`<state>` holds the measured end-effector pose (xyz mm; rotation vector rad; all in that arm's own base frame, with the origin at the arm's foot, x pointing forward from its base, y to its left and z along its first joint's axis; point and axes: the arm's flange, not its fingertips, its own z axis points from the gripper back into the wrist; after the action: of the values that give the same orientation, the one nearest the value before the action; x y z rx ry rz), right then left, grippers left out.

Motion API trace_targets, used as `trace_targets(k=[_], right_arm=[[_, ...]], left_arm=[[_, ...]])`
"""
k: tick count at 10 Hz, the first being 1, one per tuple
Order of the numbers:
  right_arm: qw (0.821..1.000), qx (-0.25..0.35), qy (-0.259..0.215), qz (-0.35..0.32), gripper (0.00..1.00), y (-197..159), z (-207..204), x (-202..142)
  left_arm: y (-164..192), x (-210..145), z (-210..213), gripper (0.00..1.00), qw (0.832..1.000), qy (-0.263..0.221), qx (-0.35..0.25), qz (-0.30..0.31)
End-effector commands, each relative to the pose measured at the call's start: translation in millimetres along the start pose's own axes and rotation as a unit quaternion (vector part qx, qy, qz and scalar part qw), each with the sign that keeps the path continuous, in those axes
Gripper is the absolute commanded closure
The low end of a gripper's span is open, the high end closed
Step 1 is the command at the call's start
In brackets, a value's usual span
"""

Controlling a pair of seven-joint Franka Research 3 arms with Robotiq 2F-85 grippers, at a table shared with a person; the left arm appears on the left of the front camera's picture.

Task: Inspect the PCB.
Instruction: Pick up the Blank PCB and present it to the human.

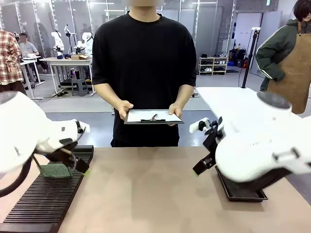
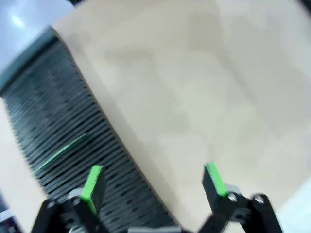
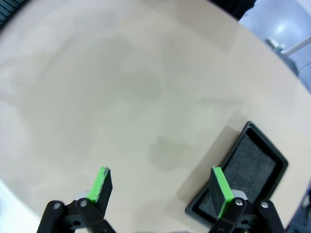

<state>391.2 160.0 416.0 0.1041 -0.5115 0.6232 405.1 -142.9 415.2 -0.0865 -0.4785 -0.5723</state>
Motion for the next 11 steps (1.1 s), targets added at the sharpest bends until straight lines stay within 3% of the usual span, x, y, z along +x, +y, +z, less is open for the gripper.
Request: trace_targets(k=[1,4,6,7,9,11], right_arm=[[0.998,0.061,0.021,-0.019,0.00,-30.9,64.1,0.9],[0.979,0.173,0.000,-0.106,0.00,-71.1,147.2,-44.4],[0.952,0.249,-0.039,-0.174,0.00,-93.8,179.7,-101.0],[0.931,0.295,-0.071,-0.203,0.00,-102.7,189.5,-125.8],[0.912,0.305,-0.082,-0.261,0.00,-118.0,199.1,-171.8],[0.895,0.307,-0.103,-0.308,0.00,-125.8,202.1,-208.8]], left_arm=[[26.9,4.3,61.6,0.00,0.996,0.034,-0.082,0.018],[65.5,-28.4,139.3,0.00,0.959,0.038,-0.258,0.108],[99.3,-74.9,175.8,0.00,0.927,-0.008,-0.341,0.155],[111.7,-98.7,184.5,0.00,0.916,-0.021,-0.368,0.159],[131.6,-144.1,195.3,0.00,0.891,-0.067,-0.391,0.221],[146.6,-196.6,203.6,0.00,0.884,-0.091,-0.368,0.274]])
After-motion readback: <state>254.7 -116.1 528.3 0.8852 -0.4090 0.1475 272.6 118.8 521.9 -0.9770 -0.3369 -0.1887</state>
